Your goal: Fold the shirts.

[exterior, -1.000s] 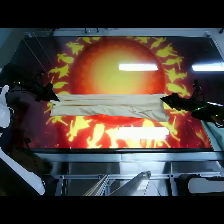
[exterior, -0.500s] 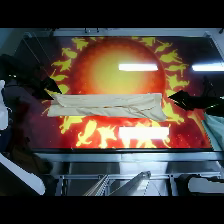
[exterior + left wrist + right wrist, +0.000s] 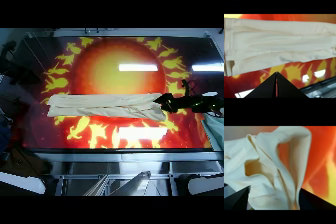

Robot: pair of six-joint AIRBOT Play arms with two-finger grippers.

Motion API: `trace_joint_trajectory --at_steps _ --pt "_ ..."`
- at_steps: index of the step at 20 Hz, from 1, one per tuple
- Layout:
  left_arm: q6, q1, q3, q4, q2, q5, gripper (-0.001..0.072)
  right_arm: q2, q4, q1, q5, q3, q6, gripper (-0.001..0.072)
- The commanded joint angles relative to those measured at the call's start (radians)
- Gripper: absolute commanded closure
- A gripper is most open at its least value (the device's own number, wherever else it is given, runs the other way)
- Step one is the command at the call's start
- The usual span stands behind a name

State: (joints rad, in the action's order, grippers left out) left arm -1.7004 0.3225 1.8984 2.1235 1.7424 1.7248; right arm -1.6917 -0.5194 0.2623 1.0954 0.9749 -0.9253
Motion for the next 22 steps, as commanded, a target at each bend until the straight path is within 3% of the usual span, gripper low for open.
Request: trace_joint_trajectory --at_steps 1,2,3,4,5,9,12,17,22 --pt "0.003 -0.019 0.000 0.002 -0.040 -0.024 0.0685 -0.042 0.016 -0.090 0.037 0.042 -0.019 0.0152" --pt "0.003 -0.039 -0.008 0.002 -0.039 -0.034 0.0685 -0.047 0.026 -0.115 0.039 0.051 -0.018 0.0152" --pt "0.003 -0.069 -0.034 0.023 -0.039 -0.056 0.0685 -0.050 0.041 -0.134 0.039 0.057 -0.019 0.0276" --pt "-0.005 -0.101 -0.074 0.051 -0.039 -0.081 0.0685 -0.050 0.063 -0.150 0.038 0.063 -0.018 0.0641" --pt "-0.019 -0.142 -0.119 0.049 -0.039 -0.118 0.0686 -0.050 0.087 -0.156 0.040 0.071 -0.016 0.0691" --pt "-0.023 -0.371 -0.272 0.046 0.035 -0.306 0.0686 -0.021 0.087 -0.090 0.176 0.111 -0.007 0.0693" --pt "-0.027 -0.577 -0.247 0.045 0.171 -0.354 0.0686 0.012 0.087 0.021 0.311 0.127 -0.008 0.0694" --pt "-0.008 -0.817 -0.046 0.050 0.396 -0.291 0.0686 0.047 0.087 0.193 0.469 0.143 -0.003 0.0693" --pt "0.048 -0.888 0.174 0.073 0.509 -0.234 0.0686 0.048 0.092 0.260 0.637 0.201 -0.012 0.0694"
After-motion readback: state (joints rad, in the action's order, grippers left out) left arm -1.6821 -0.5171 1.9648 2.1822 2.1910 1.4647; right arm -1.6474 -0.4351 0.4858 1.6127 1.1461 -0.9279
